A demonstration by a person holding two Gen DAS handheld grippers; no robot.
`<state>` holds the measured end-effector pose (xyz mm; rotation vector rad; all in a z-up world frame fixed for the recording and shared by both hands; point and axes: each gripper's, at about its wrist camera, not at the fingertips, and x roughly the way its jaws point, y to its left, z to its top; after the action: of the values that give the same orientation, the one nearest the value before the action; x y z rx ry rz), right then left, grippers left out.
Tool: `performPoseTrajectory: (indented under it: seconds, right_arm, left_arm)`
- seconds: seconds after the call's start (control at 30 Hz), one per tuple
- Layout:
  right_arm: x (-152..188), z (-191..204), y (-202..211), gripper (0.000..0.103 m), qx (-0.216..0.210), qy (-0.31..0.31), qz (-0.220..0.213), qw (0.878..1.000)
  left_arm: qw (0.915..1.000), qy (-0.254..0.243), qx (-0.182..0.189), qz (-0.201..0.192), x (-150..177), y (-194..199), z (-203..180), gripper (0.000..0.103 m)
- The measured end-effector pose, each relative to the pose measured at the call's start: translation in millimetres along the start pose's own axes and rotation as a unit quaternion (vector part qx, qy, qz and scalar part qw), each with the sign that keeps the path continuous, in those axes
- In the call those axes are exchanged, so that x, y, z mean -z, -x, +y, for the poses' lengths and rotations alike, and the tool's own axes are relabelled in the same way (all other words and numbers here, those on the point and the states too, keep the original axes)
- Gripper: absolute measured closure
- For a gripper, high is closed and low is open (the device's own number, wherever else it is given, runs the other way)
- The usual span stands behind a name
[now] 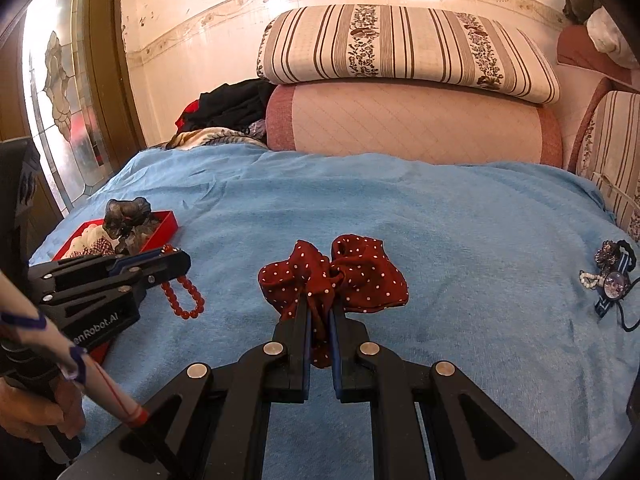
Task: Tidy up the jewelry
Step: 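Carry the red bead bracelet and red scrunchie over the tray with both tools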
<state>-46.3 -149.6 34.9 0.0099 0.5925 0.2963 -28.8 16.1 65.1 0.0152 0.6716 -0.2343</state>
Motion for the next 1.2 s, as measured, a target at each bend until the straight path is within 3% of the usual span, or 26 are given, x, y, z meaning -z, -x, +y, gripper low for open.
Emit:
performPoseTrajectory:
  seconds: [0.4, 0.77, 1.2]
  right_arm:
    - [5, 47, 19, 0.095, 0.001, 0.002, -0.009, 1.0]
    - [-8, 115, 25, 0.095, -0.024, 0.042, -0.016, 0.999]
    - [-8, 201, 15, 0.094, -0.088, 0.097, -0.003, 0.991]
  left_arm:
    - [0.9989, 0.013, -0.006, -0.045, -3, 52, 24, 0.091]
    - [0.9936, 0.067, -0.042, -0.081, 2, 101, 95, 0.091]
    - [0.9855, 0.119, -0.09, -0.08, 23, 130, 169, 0.091]
